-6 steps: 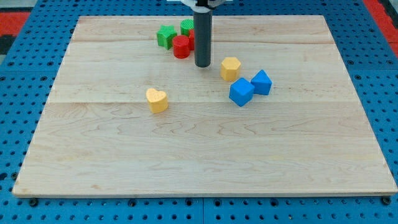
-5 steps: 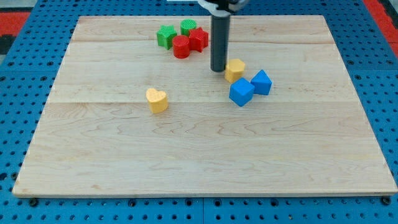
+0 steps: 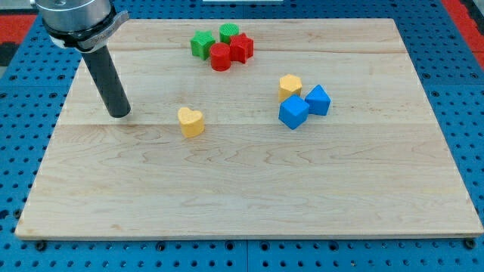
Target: Slide yellow heart towards center
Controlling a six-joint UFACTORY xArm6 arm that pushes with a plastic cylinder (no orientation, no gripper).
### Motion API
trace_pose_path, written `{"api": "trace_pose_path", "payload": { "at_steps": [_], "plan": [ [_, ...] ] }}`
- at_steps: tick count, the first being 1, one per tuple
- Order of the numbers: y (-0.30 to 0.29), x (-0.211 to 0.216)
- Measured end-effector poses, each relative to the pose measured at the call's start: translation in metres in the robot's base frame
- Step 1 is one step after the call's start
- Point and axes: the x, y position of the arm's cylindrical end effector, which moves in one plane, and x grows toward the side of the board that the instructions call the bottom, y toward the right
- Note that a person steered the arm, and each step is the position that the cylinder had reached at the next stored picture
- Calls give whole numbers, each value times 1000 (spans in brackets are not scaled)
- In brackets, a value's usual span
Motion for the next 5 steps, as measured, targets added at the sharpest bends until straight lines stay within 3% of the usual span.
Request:
{"api": "trace_pose_path", "payload": {
  "at_steps": [1,3,5],
  "plan": [
    [2,0],
    [26,46],
    [198,23]
  ]
}}
